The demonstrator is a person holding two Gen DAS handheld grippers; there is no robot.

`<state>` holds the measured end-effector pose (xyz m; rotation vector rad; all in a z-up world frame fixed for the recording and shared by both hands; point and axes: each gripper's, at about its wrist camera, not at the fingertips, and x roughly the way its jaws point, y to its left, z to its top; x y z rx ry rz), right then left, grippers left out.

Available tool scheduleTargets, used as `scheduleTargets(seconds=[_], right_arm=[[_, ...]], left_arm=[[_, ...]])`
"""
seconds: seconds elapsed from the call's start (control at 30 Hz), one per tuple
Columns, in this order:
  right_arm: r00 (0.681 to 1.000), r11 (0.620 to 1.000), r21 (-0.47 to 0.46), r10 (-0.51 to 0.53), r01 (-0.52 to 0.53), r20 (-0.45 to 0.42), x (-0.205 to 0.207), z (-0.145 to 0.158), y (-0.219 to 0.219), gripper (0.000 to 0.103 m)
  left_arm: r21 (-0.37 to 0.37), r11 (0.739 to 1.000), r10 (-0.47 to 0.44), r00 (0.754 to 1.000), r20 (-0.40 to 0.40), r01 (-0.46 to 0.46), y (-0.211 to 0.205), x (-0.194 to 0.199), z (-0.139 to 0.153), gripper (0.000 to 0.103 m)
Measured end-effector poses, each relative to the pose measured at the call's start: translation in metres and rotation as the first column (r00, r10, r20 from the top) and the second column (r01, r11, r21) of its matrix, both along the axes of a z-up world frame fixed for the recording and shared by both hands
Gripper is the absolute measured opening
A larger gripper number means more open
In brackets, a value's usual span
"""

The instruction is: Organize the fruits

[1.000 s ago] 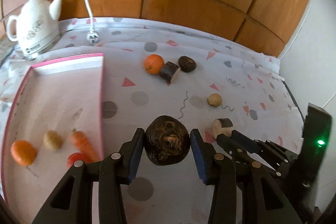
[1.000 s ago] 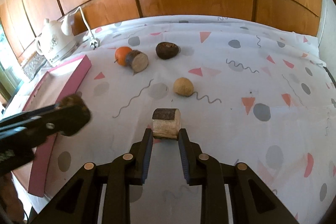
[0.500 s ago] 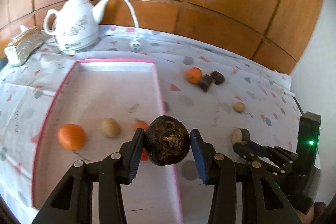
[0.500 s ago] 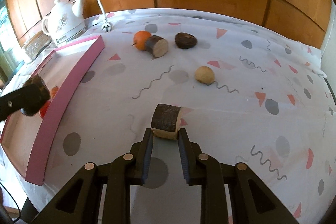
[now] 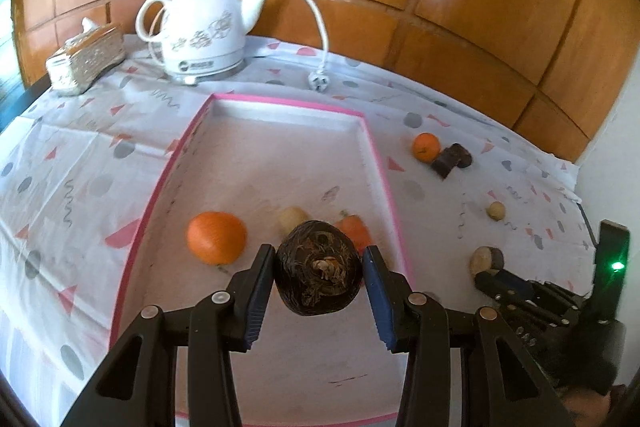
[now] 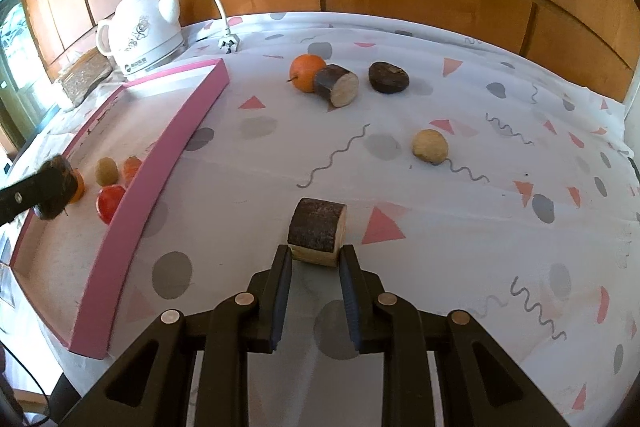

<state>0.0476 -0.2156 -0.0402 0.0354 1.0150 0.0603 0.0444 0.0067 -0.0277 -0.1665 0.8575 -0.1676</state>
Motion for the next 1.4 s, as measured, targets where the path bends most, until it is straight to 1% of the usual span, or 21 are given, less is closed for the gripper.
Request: scheduleTargets(seconds=[0.23, 0.27, 0.3, 0.37, 0.47, 0.5, 0.53, 0.57, 0.6, 0.63, 0.67, 0.73, 0.8, 0.87, 0.97, 1.07, 1.23, 1.27, 1.3, 1.33, 1.4], right_arm=[[1.0, 0.999, 0.048, 0.026, -0.026, 0.012, 0.001, 0.01, 0.009, 0.023], [0.999, 0.998, 0.055, 0.036, -0.037, 0.02, 0.001, 0.013, 0.011, 0.008], [0.998, 0.997, 0.057, 0.048, -0.049, 0.027, 0.002, 0.017, 0.015, 0.003], [0.997, 0.996, 0.059, 0.071, -0.074, 0.043, 0.003, 0.024, 0.022, 0.004], [0.994, 0.995, 0.003, 0.097, -0.097, 0.045, 0.007, 0.024, 0.031, 0.004], [0.996, 0.996, 0.04, 0.08, -0.082, 0.048, 0.007, 0.024, 0.026, 0.004], [0.997, 0.994, 0.086, 0.059, -0.062, 0.039, 0.008, 0.023, 0.02, 0.005], [0.998, 0.991, 0.12, 0.054, -0.057, 0.031, 0.009, 0.023, 0.015, 0.009], [0.998, 0.991, 0.124, 0.047, -0.051, 0.036, 0.008, 0.024, 0.013, 0.013], [0.998, 0.992, 0.114, 0.039, -0.044, 0.048, 0.006, 0.026, 0.01, 0.029], [0.998, 0.992, 0.12, 0.038, -0.043, 0.048, 0.005, 0.026, 0.008, 0.039], [0.999, 0.99, 0.138, 0.027, -0.032, 0.04, 0.005, 0.025, 0.004, 0.04], [0.998, 0.993, 0.115, 0.032, -0.037, 0.046, 0.006, 0.024, 0.004, 0.046], [0.998, 0.996, 0.08, 0.024, -0.029, 0.052, 0.01, 0.023, 0.005, 0.047], [0.999, 0.996, 0.09, -0.012, 0.008, 0.044, 0.015, 0.022, -0.005, 0.047], [0.999, 0.997, 0.069, -0.026, 0.025, 0.023, 0.018, 0.014, -0.012, 0.047], [0.999, 0.995, 0.087, -0.04, 0.04, -0.001, 0.029, 0.005, -0.018, 0.047], [0.999, 0.995, 0.093, -0.036, 0.036, -0.007, 0.032, 0.003, -0.016, 0.046], [1.0, 0.994, 0.102, -0.026, 0.027, -0.015, 0.034, 0.001, -0.015, 0.042], [1.0, 0.995, 0.092, -0.021, 0.023, -0.022, 0.035, 0.0, -0.012, 0.035], [1.0, 0.997, 0.069, -0.018, 0.019, -0.011, 0.034, -0.001, -0.008, 0.034]], left_arm=[[-0.02, 0.998, 0.062, 0.998, -0.013, -0.062, 0.026, -0.002, -0.003, 0.045], [-0.022, 0.997, 0.07, 0.997, -0.011, -0.071, 0.029, -0.002, -0.002, 0.045], [-0.026, 0.996, 0.083, 0.997, -0.009, -0.083, 0.035, -0.002, -0.002, 0.045], [-0.027, 0.994, 0.105, 0.994, -0.01, -0.105, 0.045, -0.002, -0.002, 0.045], [-0.04, 0.991, 0.129, 0.991, -0.027, -0.13, 0.055, -0.001, -0.006, 0.045], [-0.042, 0.99, 0.133, 0.991, -0.028, -0.134, 0.056, -0.001, -0.006, 0.045], [-0.041, 0.99, 0.135, 0.99, -0.029, -0.136, 0.057, -0.001, -0.007, 0.045], [-0.043, 0.99, 0.136, 0.99, -0.033, -0.138, 0.057, -0.001, -0.008, 0.045], [-0.047, 0.99, 0.135, 0.99, -0.038, -0.136, 0.057, -0.001, -0.01, 0.045], [-0.05, 0.99, 0.131, 0.991, -0.04, -0.133, 0.056, -0.001, -0.01, 0.045], [-0.049, 0.99, 0.127, 0.991, -0.042, -0.129, 0.054, -0.002, -0.011, 0.045], [-0.048, 0.992, 0.115, 0.992, -0.045, -0.117, 0.05, -0.002, -0.012, 0.045], [-0.044, 0.994, 0.093, 0.995, -0.045, -0.095, 0.045, -0.003, -0.013, 0.045], [-0.037, 0.996, 0.083, 0.996, -0.045, -0.085, 0.041, -0.004, -0.014, 0.045], [-0.033, 0.997, 0.072, 0.996, -0.052, -0.073, 0.038, -0.003, -0.016, 0.045], [-0.03, 0.997, 0.063, 0.996, -0.064, -0.065, 0.035, -0.002, -0.019, 0.045], [-0.013, 0.998, 0.058, 0.998, -0.037, -0.058, 0.032, -0.002, -0.014, 0.045], [-0.001, 0.999, 0.051, 0.998, -0.026, -0.051, 0.03, -0.002, -0.013, 0.045], [0.005, 0.999, 0.047, 0.999, -0.024, -0.047, 0.029, -0.002, -0.013, 0.045], [0.004, 0.999, 0.047, 0.999, -0.026, -0.047, 0.03, -0.002, -0.013, 0.045], [0.002, 0.999, 0.054, 0.998, -0.034, -0.054, 0.031, -0.001, -0.015, 0.045]])
